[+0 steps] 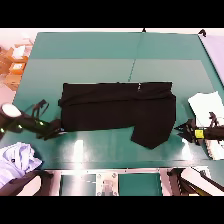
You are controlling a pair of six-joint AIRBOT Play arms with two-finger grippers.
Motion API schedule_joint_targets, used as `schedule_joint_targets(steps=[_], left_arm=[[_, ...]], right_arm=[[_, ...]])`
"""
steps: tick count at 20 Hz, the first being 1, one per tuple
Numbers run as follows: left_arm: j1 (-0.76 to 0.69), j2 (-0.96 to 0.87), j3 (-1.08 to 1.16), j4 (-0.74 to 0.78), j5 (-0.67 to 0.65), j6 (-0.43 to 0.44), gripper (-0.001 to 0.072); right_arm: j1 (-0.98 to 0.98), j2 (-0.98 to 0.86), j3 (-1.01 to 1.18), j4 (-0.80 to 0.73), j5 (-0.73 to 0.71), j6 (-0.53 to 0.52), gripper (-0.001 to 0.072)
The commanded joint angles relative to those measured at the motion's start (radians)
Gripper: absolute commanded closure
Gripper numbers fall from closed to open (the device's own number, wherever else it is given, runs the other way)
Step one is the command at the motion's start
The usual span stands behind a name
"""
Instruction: Fold the shirts.
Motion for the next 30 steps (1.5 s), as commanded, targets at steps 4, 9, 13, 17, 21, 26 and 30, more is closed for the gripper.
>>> schedule_joint_targets(steps=[4, 9, 13, 17, 21, 26, 30], left_arm=[[-0.001, 0.049, -0.259, -0.378, 0.508, 0.039, 0.0188], [-0.182, 0.047, -0.267, -0.575, 0.733, 0.073, 0.0398], [-0.184, 0.053, -0.257, -0.56, 0.655, 0.1, 0.068], [-0.023, 0.128, -0.201, -0.332, 0.43, 0.055, 0.0681], [0.12, 0.206, -0.126, 0.015, 0.213, -0.03, 0.0681], [0.122, 0.206, -0.112, 0.013, 0.163, 0.007, 0.0681], [0.122, 0.205, 0.021, -0.016, 0.154, 0.013, 0.0681]], right_arm=[[0.059, 0.031, -0.142, 0.071, -0.074, 0.002, 0.0277], [0.204, 0.031, -0.214, 0.133, -0.178, -0.005, 0.0284], [0.204, 0.031, -0.145, 0.131, -0.149, -0.009, 0.0688], [0.204, 0.058, -0.083, 0.043, -0.053, 0.098, 0.069], [0.204, 0.161, -0.083, -0.133, 0.031, 0.249, 0.069], [0.204, 0.288, -0.013, -0.114, 0.151, 0.257, 0.069], [0.234, 0.294, 0.14, 0.05, 0.134, 0.256, 0.069]])
